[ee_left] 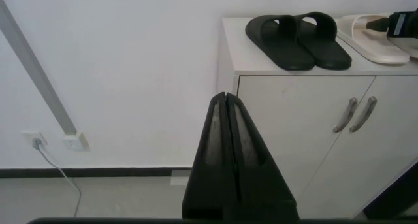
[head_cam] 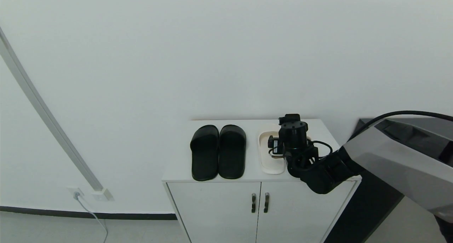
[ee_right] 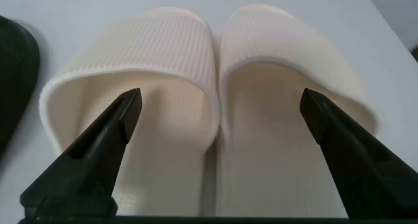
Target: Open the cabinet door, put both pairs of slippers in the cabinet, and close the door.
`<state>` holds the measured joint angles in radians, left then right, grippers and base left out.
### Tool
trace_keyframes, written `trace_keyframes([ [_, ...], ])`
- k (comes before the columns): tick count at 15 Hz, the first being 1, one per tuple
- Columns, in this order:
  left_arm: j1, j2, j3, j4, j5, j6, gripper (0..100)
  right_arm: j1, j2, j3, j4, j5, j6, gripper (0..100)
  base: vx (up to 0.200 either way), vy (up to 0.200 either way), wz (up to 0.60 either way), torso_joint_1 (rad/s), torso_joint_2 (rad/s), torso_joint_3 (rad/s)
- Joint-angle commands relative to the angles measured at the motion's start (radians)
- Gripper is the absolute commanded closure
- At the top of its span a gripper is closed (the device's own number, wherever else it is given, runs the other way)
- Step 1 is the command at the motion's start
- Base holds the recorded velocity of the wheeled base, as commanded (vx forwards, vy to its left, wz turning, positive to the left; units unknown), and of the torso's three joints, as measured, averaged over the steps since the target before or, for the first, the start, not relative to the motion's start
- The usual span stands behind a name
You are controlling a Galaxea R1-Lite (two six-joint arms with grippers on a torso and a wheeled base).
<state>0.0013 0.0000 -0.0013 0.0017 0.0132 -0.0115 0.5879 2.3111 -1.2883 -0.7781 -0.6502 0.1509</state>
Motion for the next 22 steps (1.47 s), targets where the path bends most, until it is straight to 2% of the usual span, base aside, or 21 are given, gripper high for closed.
trace_keyframes([
  [1,0.0,0.002,0.0,0.0,0.001,-0.001,100,-0.008,0.042,-0.043,0.002,0.003,-0.001,0,0.0,0.0,0.0,0.0,0.0,0.0],
  [4,0.0,0.002,0.0,0.0,0.001,-0.001,100,-0.011,0.064,-0.071,0.002,0.004,0.001,0,0.0,0.0,0.0,0.0,0.0,0.0],
  [5,0.0,0.002,0.0,0.0,0.001,-0.001,100,-0.013,0.068,-0.077,0.002,0.004,0.001,100,0.0,0.0,0.0,0.0,0.0,0.0],
  [10,0.0,0.002,0.0,0.0,0.001,-0.001,100,-0.01,0.041,-0.077,0.002,-0.002,0.003,100,0.0,0.0,0.0,0.0,0.0,0.0],
  [12,0.0,0.002,0.001,-0.002,0.001,-0.001,100,0.007,-0.018,-0.019,-0.003,-0.005,0.003,100,0.0,0.0,0.0,0.0,0.0,0.0],
  [14,0.0,0.002,0.001,-0.002,0.001,-0.002,100,0.041,-0.119,0.092,-0.004,-0.002,0.004,100,0.0,0.0,0.0,0.0,0.0,0.0],
  [17,0.0,0.002,0.001,-0.002,0.001,-0.001,100,0.109,-0.338,0.363,-0.038,0.037,0.013,100,0.0,0.0,0.0,0.0,0.0,0.0],
  [18,0.0,0.002,0.001,-0.002,0.002,0.002,100,0.136,-0.452,0.531,-0.101,0.116,0.013,100,0.0,0.0,0.0,0.0,0.0,0.0],
  [19,0.0,0.002,0.001,-0.002,0.002,0.001,100,0.15,-0.533,0.633,-0.121,0.173,0.013,100,0.0,0.0,0.0,0.0,0.0,0.0],
  [20,0.0,0.002,0.001,-0.002,0.002,0.002,100,0.164,-0.618,0.718,-0.119,0.224,0.013,100,0.0,0.0,0.0,0.0,0.0,0.0],
  [22,0.0,0.002,0.001,-0.002,0.004,0.004,100,0.196,-0.723,0.793,-0.093,0.3,0.007,100,0.0,0.0,0.0,0.0,0.0,0.0],
])
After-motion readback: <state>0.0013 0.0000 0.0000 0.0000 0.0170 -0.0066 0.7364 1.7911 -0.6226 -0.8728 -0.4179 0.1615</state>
